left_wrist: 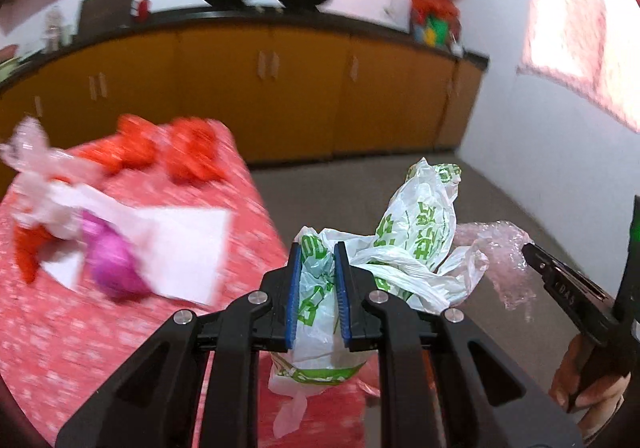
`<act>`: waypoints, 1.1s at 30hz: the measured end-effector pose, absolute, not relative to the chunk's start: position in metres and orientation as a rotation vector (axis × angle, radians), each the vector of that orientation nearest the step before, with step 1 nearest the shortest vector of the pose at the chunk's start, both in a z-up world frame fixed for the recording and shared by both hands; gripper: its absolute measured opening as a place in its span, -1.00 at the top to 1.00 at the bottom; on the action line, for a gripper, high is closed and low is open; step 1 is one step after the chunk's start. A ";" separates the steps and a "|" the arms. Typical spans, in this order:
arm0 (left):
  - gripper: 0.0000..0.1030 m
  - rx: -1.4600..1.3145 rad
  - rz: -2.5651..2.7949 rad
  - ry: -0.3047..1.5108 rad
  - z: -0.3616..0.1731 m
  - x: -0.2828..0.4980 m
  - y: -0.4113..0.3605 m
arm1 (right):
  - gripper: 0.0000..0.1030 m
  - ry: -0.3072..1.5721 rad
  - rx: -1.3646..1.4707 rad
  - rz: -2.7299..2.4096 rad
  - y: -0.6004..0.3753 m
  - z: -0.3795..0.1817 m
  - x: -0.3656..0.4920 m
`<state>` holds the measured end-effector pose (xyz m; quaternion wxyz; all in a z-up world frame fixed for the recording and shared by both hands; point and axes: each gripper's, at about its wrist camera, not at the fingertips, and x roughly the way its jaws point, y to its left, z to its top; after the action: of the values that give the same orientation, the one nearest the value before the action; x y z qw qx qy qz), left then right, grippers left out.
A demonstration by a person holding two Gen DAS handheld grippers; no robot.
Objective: Collect trash
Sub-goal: 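Carry both bags over the orange wastebasket with both grippers, then open both grippers to drop the bags into the wastebasket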
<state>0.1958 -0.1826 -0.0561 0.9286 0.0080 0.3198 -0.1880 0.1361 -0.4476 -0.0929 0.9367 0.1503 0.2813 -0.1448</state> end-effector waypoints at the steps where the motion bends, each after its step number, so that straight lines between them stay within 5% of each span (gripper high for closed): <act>1: 0.69 0.024 -0.392 0.675 -0.063 0.197 -0.190 | 0.78 0.589 0.312 -0.303 -0.453 -0.100 0.135; 17: 0.68 0.131 -0.416 0.833 -0.130 0.230 -0.268 | 0.77 0.697 0.400 -0.310 -0.491 -0.168 0.161; 33: 0.58 0.084 -0.445 0.863 -0.136 0.242 -0.273 | 0.47 0.706 0.444 -0.308 -0.500 -0.180 0.165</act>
<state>0.2417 -0.2733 -0.1365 0.8837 0.0405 0.4145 -0.2136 0.1649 -0.5002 -0.1796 0.9028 0.2148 0.3415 -0.1489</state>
